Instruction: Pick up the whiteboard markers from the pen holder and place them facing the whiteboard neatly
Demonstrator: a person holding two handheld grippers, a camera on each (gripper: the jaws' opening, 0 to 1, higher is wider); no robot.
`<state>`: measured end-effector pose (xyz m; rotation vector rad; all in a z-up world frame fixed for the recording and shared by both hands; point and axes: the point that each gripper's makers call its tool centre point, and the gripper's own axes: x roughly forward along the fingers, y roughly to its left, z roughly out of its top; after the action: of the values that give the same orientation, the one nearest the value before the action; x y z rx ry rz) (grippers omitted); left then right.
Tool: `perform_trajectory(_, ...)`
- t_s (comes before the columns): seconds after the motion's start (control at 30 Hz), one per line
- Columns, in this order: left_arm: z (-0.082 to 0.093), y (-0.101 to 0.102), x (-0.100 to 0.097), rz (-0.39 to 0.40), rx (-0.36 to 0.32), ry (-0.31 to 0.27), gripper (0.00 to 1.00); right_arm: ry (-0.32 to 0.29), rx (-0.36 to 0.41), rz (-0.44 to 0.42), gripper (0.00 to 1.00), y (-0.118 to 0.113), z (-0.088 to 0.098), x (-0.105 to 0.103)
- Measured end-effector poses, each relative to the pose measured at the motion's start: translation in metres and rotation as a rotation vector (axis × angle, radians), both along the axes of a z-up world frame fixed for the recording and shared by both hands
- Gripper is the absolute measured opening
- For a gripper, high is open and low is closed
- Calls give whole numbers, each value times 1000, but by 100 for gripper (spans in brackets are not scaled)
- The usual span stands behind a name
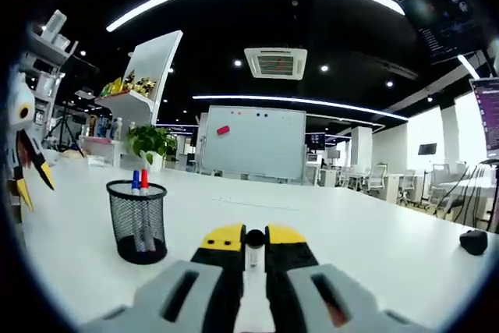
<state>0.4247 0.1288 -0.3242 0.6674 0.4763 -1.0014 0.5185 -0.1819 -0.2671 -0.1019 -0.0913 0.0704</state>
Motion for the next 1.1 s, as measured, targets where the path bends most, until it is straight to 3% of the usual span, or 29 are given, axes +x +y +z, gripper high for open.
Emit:
perform_trajectory(0.1,1,1,0,3,1,-2,45,44,22,-11,9,1,-7,-1)
perform_trajectory(0.2,4,3,0,3,0,-7,45,53,-49,-34,9,4,-9,-3)
perform_trajectory(0.5,3,3,-1,2,4,-7,45,138,-42,-34,9,7,-31,-4)
perform_trajectory(1.0,5,5,1,9,8,-16,45,329,8,-52,9,7,-70,-6)
perform_trajectory(1.1,4,5,0,7,11,-14,45,350,55,-64,9,4,-73,-6)
